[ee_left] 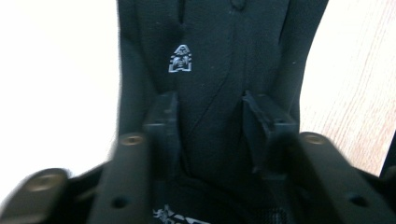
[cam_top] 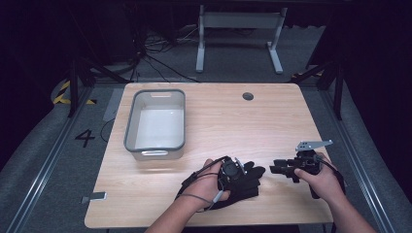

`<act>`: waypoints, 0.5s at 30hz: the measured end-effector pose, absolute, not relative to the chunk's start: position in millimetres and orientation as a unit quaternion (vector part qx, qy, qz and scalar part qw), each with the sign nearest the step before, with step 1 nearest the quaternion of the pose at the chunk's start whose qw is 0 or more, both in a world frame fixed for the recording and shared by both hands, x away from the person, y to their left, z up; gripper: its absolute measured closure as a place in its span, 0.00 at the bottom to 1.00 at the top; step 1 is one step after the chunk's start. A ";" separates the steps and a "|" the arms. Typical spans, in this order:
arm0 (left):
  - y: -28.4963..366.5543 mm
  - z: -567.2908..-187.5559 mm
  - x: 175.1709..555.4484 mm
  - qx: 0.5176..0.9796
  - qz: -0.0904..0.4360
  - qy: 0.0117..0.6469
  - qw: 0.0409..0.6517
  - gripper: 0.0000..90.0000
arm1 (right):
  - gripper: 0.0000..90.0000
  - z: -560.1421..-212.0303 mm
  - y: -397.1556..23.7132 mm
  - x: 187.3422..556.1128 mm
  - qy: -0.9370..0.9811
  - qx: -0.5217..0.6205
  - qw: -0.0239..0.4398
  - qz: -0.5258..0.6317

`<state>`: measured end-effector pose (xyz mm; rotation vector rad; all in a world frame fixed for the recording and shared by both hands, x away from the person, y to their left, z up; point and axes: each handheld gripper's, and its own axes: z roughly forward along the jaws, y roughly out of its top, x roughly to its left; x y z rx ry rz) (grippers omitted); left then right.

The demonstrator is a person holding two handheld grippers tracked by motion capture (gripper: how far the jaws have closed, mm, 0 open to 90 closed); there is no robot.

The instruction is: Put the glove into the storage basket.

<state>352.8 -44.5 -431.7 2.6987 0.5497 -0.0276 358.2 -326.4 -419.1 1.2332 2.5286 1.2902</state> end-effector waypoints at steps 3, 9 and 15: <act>-41.0 -431.7 355.6 0.958 -0.021 0.204 0.200 0.76 | 0.67 -419.4 -327.0 358.5 0.817 0.399 0.022 0.416; -40.3 -428.8 357.4 0.955 -0.026 0.217 0.201 0.85 | 0.67 -420.6 -327.8 359.2 0.816 0.401 0.022 0.415; -38.5 -422.5 355.4 0.952 -0.023 0.224 0.208 0.90 | 0.67 -420.6 -329.0 359.4 0.815 0.403 0.024 0.416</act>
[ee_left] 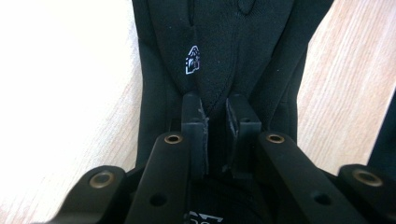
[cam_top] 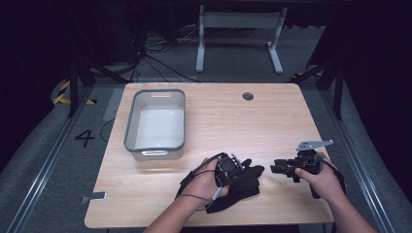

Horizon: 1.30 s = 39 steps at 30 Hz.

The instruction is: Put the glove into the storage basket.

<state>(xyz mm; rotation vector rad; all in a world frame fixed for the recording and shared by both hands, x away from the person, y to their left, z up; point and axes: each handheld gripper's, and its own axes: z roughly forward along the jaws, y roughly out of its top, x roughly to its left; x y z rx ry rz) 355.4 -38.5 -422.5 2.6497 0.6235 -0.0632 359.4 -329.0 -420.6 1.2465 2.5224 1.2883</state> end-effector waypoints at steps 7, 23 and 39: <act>-38.6 -415.5 350.8 0.954 -0.017 0.218 0.207 0.90 | 0.67 -420.0 -329.9 359.0 0.814 0.404 0.024 0.417; -34.7 -417.6 351.1 0.947 -0.072 0.212 0.229 0.73 | 0.65 -420.2 -328.9 358.5 0.813 0.404 0.023 0.418; -50.9 -440.7 342.8 0.964 -0.017 0.196 0.179 0.13 | 0.63 -419.9 -328.5 357.9 0.813 0.398 0.024 0.424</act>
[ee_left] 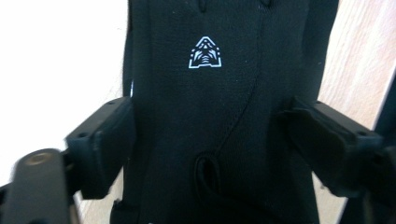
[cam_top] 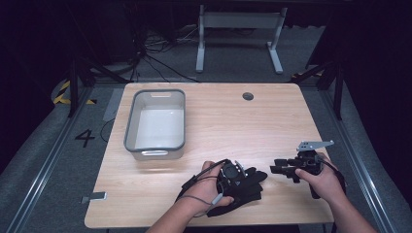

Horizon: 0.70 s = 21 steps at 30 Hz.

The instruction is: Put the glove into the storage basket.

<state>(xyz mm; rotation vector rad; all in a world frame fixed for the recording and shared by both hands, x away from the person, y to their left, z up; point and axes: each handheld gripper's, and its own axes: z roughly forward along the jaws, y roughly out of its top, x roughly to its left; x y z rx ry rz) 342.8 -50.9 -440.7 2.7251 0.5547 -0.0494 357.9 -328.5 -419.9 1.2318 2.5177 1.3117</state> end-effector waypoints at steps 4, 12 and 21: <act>-55.0 -440.2 341.7 0.966 -0.006 0.198 0.167 0.15 | 0.62 -420.9 -327.8 357.9 0.814 0.396 0.022 0.425; -51.2 -432.5 344.7 0.964 -0.022 0.197 0.177 0.71 | 0.62 -421.8 -326.3 358.0 0.814 0.396 0.019 0.425; -46.9 -427.8 350.2 0.955 -0.045 0.224 0.188 0.77 | 0.62 -421.3 -329.0 358.8 0.811 0.400 0.023 0.426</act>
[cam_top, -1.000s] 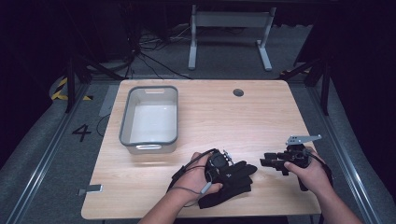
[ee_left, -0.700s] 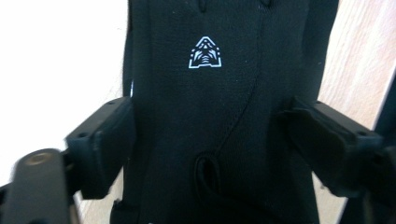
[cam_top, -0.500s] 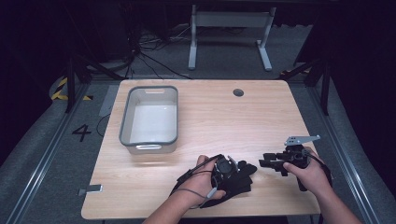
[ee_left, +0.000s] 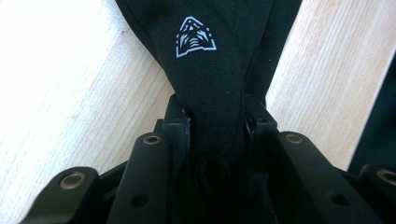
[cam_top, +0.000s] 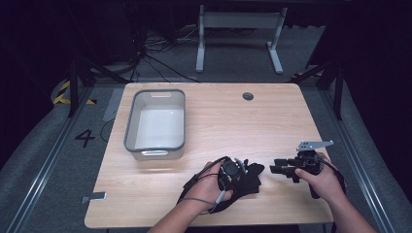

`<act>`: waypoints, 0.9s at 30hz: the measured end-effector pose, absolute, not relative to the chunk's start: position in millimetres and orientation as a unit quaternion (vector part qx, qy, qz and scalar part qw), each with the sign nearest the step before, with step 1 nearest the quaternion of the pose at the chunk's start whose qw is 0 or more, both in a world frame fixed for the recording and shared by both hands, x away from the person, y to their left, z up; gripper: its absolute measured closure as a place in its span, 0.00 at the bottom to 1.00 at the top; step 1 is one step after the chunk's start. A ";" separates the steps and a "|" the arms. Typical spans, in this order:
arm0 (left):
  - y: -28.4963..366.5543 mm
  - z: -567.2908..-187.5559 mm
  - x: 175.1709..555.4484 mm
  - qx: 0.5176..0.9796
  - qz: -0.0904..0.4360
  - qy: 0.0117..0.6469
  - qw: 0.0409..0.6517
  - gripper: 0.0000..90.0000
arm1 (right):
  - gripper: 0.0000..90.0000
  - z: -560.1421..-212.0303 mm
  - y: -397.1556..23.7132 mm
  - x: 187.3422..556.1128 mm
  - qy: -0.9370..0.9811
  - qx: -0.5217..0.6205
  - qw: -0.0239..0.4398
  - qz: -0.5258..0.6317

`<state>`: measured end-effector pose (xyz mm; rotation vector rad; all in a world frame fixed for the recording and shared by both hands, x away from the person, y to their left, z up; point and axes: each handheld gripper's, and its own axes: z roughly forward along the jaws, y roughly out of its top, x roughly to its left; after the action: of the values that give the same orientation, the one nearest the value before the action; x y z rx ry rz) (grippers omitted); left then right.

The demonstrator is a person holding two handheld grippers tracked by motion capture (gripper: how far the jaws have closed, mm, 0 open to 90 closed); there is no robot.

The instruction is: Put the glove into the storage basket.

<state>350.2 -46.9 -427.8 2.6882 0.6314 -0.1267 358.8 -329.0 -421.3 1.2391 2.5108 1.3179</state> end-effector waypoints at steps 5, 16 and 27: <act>-39.1 -417.2 352.9 0.948 -0.047 0.242 0.201 0.77 | 0.62 -420.8 -330.1 359.1 0.810 0.401 0.025 0.427; -11.1 -388.3 359.3 0.930 -0.030 0.282 0.232 0.76 | 0.62 -420.9 -328.8 360.3 0.811 0.402 0.024 0.425; 14.0 -364.4 370.1 0.911 -0.013 0.323 0.256 0.76 | 0.62 -422.9 -324.8 363.8 0.814 0.398 0.020 0.422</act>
<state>370.1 14.0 -364.4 2.4731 0.8769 -0.0348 363.8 -324.8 -422.9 1.2358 2.5250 1.3087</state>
